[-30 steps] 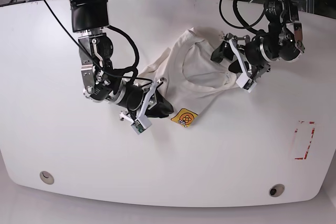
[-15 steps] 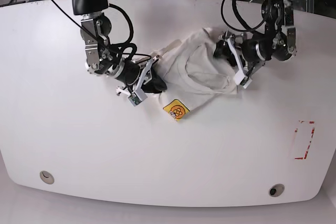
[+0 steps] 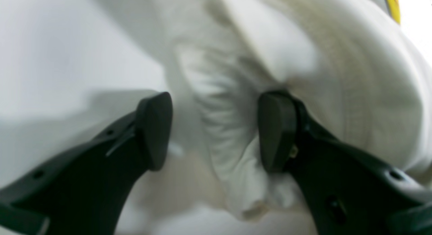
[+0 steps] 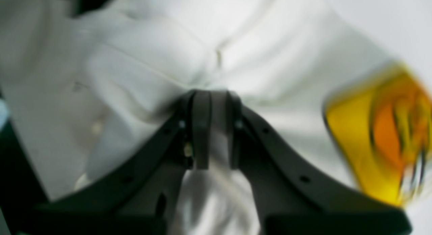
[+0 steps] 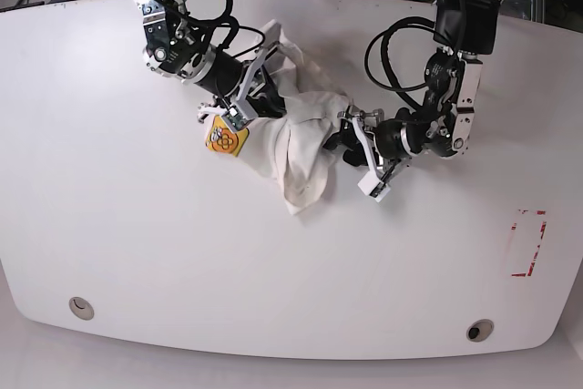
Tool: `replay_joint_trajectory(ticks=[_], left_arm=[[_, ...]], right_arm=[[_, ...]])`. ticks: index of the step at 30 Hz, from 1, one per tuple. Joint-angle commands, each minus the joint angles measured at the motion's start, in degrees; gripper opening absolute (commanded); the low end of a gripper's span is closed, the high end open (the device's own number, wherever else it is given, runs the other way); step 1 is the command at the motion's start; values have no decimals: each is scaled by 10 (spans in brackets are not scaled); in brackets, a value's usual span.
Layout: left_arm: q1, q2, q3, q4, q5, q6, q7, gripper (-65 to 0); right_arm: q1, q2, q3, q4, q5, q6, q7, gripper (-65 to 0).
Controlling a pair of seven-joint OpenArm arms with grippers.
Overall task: Layout the t-shirt on the table in an organized manner, then fold the t-shirt properly
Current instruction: 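Pull the shirt edges apart with both grippers to spread the bundle, then regrasp the shirt edges with both grippers and tuck them inward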
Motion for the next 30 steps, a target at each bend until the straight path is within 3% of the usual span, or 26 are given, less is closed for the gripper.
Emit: replay_joint_trajectory(ticks=[1, 9, 18, 24, 30], left_arm=[[-19, -3, 19, -10, 33, 14, 26, -265], [-77, -39, 27, 12, 29, 13, 53, -265], [-79, -86, 24, 200, 29, 13, 129, -265], [-29, -111, -2, 338, 29, 13, 167, -265], [26, -110, -55, 392, 29, 4, 184, -265]], right_arm=[[0, 1, 3, 42, 15, -7, 2, -569], [0, 5, 4, 109, 15, -11, -24, -569], [13, 4, 34, 146, 15, -10, -48, -566], [15, 0, 33, 144, 20, -9, -64, -568], [16, -20, -2, 123, 14, -9, -73, -568]])
